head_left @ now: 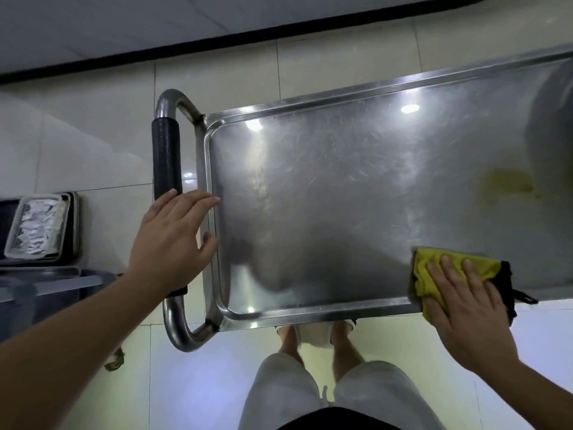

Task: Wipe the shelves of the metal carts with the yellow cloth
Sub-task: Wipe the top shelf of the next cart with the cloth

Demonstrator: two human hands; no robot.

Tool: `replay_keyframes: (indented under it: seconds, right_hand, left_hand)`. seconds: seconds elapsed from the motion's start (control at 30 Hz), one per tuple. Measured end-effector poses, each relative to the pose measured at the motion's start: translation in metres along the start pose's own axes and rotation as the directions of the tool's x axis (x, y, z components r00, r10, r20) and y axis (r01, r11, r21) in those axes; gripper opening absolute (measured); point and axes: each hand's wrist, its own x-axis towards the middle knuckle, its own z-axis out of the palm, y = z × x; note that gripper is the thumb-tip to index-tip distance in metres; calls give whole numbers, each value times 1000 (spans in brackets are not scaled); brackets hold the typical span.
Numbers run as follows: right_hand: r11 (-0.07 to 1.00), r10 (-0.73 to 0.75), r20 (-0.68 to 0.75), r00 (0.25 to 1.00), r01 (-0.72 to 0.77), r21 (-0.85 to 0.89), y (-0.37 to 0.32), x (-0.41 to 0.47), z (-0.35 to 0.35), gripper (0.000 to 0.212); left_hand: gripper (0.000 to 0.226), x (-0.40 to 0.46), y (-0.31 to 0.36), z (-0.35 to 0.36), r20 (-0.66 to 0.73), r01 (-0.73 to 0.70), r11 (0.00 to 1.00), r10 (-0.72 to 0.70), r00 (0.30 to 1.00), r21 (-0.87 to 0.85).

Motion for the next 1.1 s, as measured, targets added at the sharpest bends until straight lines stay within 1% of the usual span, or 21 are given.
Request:
replay_keyframes:
  seconds: [0.07,0.1,0.17,0.23,0.3,0.37,0.43,0.5,0.53,0.57,0.6,0.67,0.7,0.77,0.8,0.87,0.93,0.97,1.03,1.1]
  right_hand:
    - [997,67,-39,997,-66,32,-42,6,5,67]
    - [998,45,-51,998,-43,40,-72,11,9,66]
    - [995,-76,-50,996,79,68,-141,15,24,66]
    - [968,-220,-36,975,223,113,-222,15,40,67]
    - [912,-379,1,925,374,168,-301,12,51,63]
    - [854,-494,46,868,475,213,-355,10,53,63]
    - [822,-552,35,833,536,194,-367,16,50,66]
    - [771,-631,17,776,623,134,-344,26,49,67]
    - [757,-648,1,762,644,107,-325,34,49,67]
    - [774,-628,-16,778,626,91,-302,40,47,65]
    - [814,-574,-31,818,574,85,-277,47,43,63]
    - [897,-431,-81,899,437,72,-221,60,31,60]
    - [929,-358,-108,927,366,60,-190,67,23,60]
    - [983,-164,-127,978,173,59,-127,83,6,60]
    - [996,-56,-136,989,66,67,-99,93,-4,61]
    - [985,151,-119,981,-140,96,-61,115,-24,64]
    - [943,304,-59,951,-292,163,-56,136,-37,67]
    - [926,342,-57,938,-326,190,-66,145,-40,68]
    - [929,333,-89,939,-311,198,-102,156,-38,67]
    - [964,224,-115,968,-202,173,-154,158,-27,65]
  left_hand:
    - [56,0,0,1,-15,-4,1000,4,1000,-11]
    - [56,1,0,1,-25,-7,1000,6,1000,-16]
    - [55,1,-1,2,-35,-8,1000,8,999,-22]
    - [54,0,-2,2,-35,-13,1000,12,999,-22]
    - [53,0,-3,2,-35,-18,1000,17,999,-21]
    - [52,0,-4,2,-26,-27,999,27,999,-20]
    - [51,0,-6,2,-13,-32,999,32,999,-13]
    - [51,0,-6,2,-4,-32,999,32,999,-14]
    - [52,0,-5,2,-2,-30,999,30,1000,-15]
    - [52,-1,-5,2,0,-29,999,29,1000,-15]
    - [52,-1,-4,2,-1,-31,999,31,1000,-17]
    - [52,0,-4,2,-4,-33,999,33,999,-23]
    - [53,0,-5,2,0,-32,999,32,999,-25]
    - [53,0,-5,2,6,-29,999,29,1000,-28]
    - [53,0,-5,1,6,-27,999,28,1000,-30]
    - [53,1,-4,2,6,-26,999,26,1000,-30]
    - [53,1,-4,2,9,-23,999,23,1000,-28]
    - [53,1,-5,2,12,-23,999,23,1000,-28]
    - [53,1,-4,2,10,-20,999,20,1000,-33]
    - [52,1,-5,3,-6,-17,999,17,1000,-52]
